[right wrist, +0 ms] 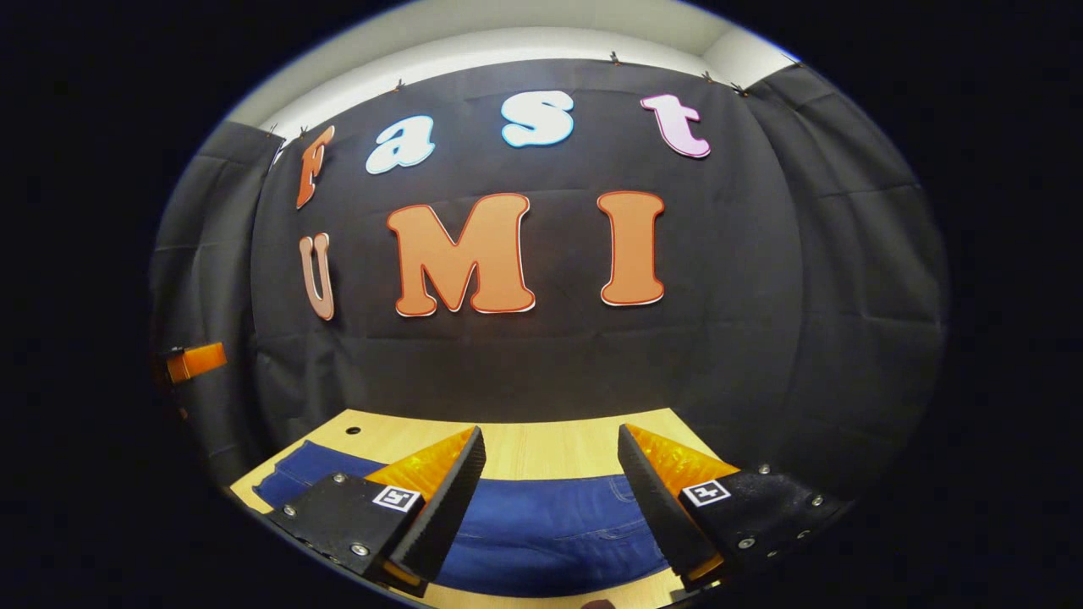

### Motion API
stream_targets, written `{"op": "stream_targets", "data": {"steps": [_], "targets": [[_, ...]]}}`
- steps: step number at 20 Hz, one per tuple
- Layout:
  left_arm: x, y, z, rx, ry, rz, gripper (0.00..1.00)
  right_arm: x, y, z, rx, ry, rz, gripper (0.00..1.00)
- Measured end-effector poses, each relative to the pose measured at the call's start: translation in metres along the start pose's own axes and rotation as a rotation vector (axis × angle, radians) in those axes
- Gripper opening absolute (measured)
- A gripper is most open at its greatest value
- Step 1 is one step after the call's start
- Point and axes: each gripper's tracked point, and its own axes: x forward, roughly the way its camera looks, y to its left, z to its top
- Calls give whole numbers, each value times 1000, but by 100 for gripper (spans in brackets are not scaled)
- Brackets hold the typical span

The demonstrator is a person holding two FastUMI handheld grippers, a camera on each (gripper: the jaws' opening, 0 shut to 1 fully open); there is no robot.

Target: Grasp the waist and the cuffs of the jeans and fold them to make the two legs overlap; first hold the waist and fold one-third of the jeans toward the cuffs, then hold the cuffs and fold the remaining one-third in the same direction to finish folding.

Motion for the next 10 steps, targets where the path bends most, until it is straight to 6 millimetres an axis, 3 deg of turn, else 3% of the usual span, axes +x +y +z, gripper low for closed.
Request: {"op": "stream_targets", "data": {"steps": [3,5,7,10], "targets": [[-6,35,-12,-32,11,106,97,-4,-6,-14,-41,51,-2,97],[-10,53,-9,-27,-19,172,98,-5,-12,-15,-67,49,-2,97],[-16,53,-11,-24,-21,182,98,-5,-22,-22,-81,63,-17,100],[-20,48,-11,28,-30,183,98,-7,-23,-25,-54,64,0,97]]}}
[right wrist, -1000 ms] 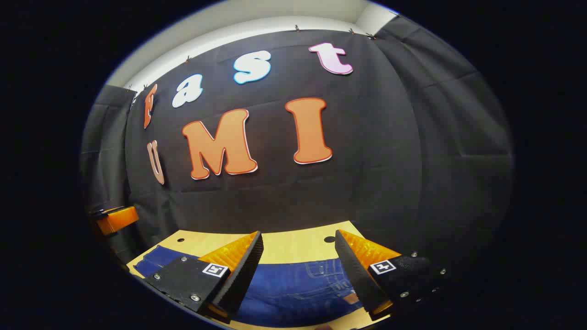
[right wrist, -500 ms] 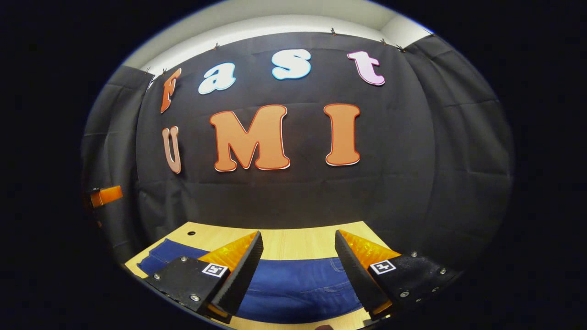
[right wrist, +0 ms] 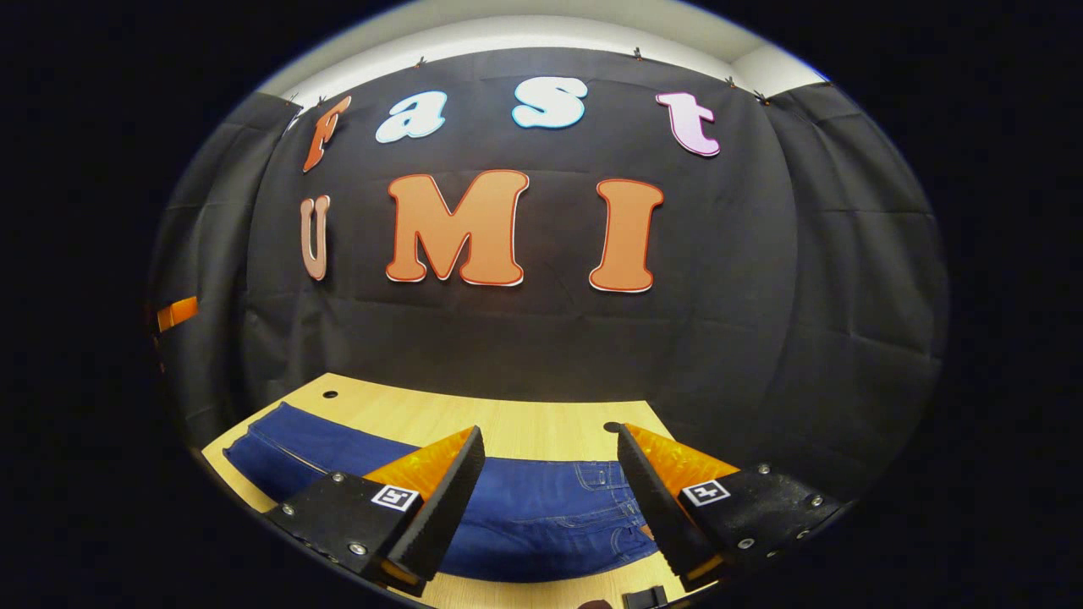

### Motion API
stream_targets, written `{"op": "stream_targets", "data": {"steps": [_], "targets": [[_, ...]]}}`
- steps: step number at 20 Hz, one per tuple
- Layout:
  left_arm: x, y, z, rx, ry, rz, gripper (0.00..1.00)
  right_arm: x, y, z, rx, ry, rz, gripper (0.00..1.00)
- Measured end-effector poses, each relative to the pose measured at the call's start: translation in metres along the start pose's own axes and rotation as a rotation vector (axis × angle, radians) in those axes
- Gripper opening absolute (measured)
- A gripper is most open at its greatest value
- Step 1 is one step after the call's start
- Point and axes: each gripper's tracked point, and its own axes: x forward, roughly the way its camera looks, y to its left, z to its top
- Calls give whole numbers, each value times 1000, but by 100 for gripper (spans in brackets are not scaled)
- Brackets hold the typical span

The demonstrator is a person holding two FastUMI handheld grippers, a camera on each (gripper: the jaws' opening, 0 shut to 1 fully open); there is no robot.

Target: Grasp the waist and the cuffs of the jeans and fold them to make the two legs overlap; first hold the waist and fold one-third of the jeans toward the cuffs, then hold the cuffs and fold the remaining one-third in the same direction to finish folding.

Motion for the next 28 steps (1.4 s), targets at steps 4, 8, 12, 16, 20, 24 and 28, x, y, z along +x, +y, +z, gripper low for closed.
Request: {"op": "stream_targets", "data": {"steps": [4,8,12,16,20,24,28], "targets": [[-4,-9,-7,92,-2,-71,96,-4,5,-10,22,18,-7,97],[0,5,-22,259,33,-71,98,-10,13,-24,-4,48,-5,97],[4,22,-57,477,73,-83,98,-7,17,-39,-7,95,3,98],[-8,21,-124,705,155,-171,100,-4,26,-49,-5,128,27,98],[-21,47,-186,940,246,-239,100,-4,29,-66,-24,175,38,98],[-30,64,-243,1080,336,-316,98,-5,25,-86,-55,232,28,98],[-49,71,-289,1170,405,-413,99,-7,26,-96,-85,268,29,98]]}}
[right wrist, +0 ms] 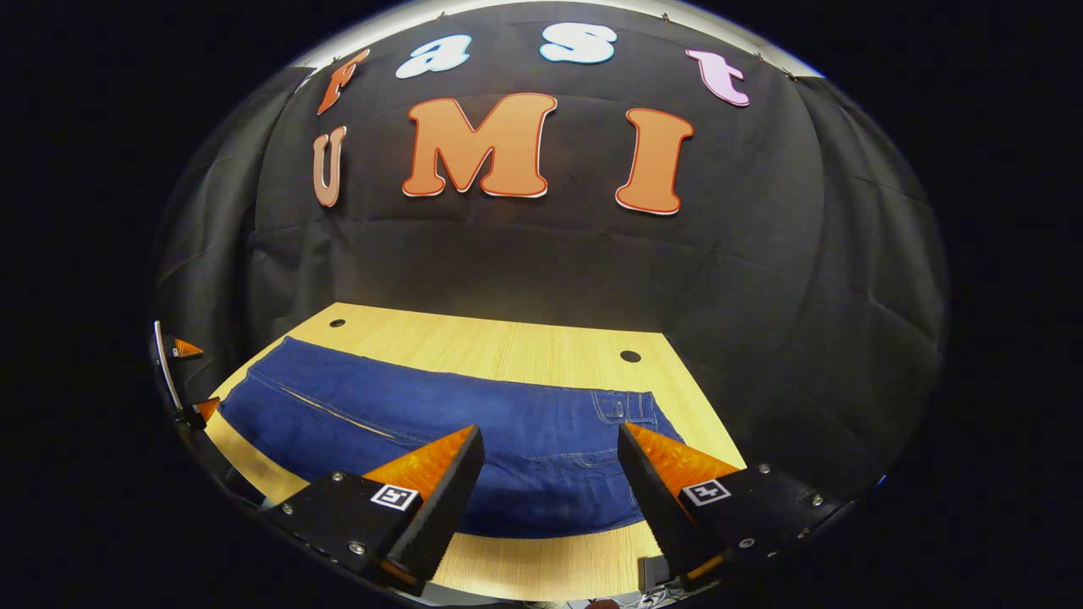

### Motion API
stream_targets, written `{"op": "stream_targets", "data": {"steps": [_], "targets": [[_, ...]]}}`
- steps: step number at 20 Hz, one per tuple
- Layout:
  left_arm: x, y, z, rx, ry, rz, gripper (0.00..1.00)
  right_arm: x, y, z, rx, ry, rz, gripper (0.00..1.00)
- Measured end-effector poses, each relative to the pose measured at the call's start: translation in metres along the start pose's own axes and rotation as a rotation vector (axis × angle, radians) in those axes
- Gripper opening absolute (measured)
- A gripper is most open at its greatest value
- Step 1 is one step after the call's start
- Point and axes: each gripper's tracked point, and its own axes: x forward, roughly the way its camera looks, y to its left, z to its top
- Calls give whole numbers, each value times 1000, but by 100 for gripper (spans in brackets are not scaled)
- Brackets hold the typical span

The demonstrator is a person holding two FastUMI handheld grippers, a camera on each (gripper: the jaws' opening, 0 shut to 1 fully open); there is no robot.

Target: Grasp the waist and the cuffs of the jeans and fold them to make the two legs overlap; first hold the waist and fold one-third of the jeans toward the cuffs, then hold the cuffs and fold the remaining one-third in the same direction to finish folding.

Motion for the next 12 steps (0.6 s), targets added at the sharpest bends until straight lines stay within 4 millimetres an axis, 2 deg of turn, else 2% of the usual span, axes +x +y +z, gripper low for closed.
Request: {"op": "stream_targets", "data": {"steps": [4,9,12], "targets": [[12,-39,-16,93,13,-93,98,-2,3,-7,-39,23,10,98],[22,-68,-31,199,30,-210,99,-6,-2,-13,-42,44,-3,98],[26,-76,-35,275,34,-247,99,-6,-7,-16,-19,56,-10,98]]}}
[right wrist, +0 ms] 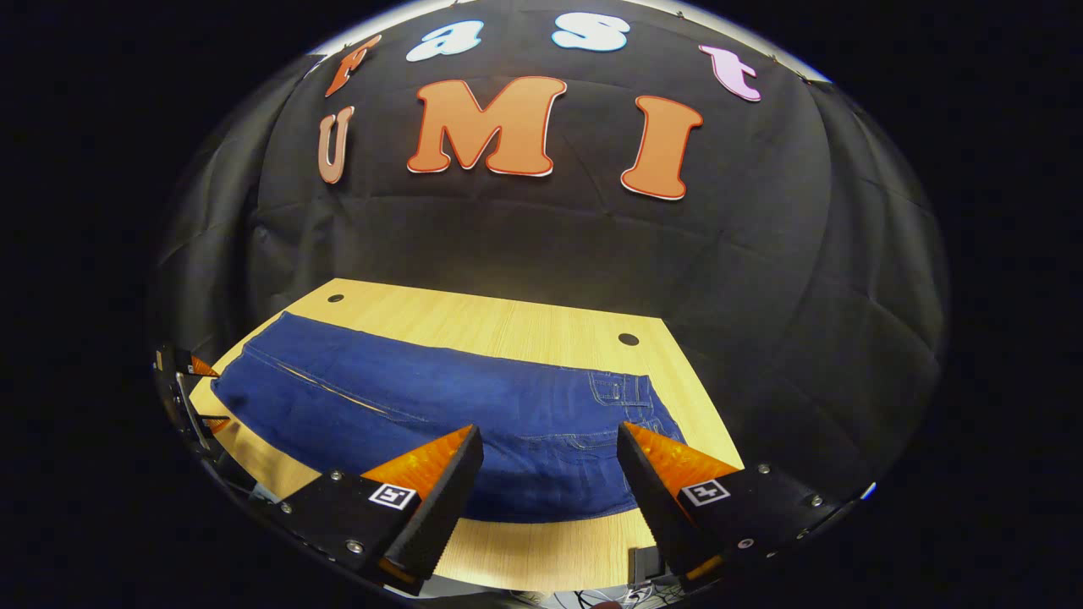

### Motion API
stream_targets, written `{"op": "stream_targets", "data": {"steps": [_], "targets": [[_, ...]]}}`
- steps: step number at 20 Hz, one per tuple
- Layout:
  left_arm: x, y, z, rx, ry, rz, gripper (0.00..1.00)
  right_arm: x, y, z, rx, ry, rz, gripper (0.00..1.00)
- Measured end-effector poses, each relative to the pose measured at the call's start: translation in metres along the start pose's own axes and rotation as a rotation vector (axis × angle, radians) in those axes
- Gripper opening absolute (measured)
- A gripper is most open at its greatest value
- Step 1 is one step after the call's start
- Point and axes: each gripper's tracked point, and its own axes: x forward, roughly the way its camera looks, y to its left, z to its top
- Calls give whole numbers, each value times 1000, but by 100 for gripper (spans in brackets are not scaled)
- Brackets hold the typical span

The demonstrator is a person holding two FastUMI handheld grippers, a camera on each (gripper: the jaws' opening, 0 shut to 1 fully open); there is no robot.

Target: Grasp the waist and the cuffs of the jeans and fold them to make the two legs overlap; first hold the waist and fold one-third of the jeans toward the cuffs, then hold the cuffs and fold the remaining one-third in the same direction to finish folding.

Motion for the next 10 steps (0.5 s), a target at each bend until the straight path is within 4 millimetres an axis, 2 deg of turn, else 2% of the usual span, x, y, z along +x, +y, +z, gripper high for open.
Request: {"op": "stream_targets", "data": {"steps": [3,10], "targets": [[9,-9,-6,10,32,-60,99,1,-3,-4,10,13,-4,98],[26,-9,-14,125,89,-121,99,3,-11,-11,49,43,-14,98]]}}
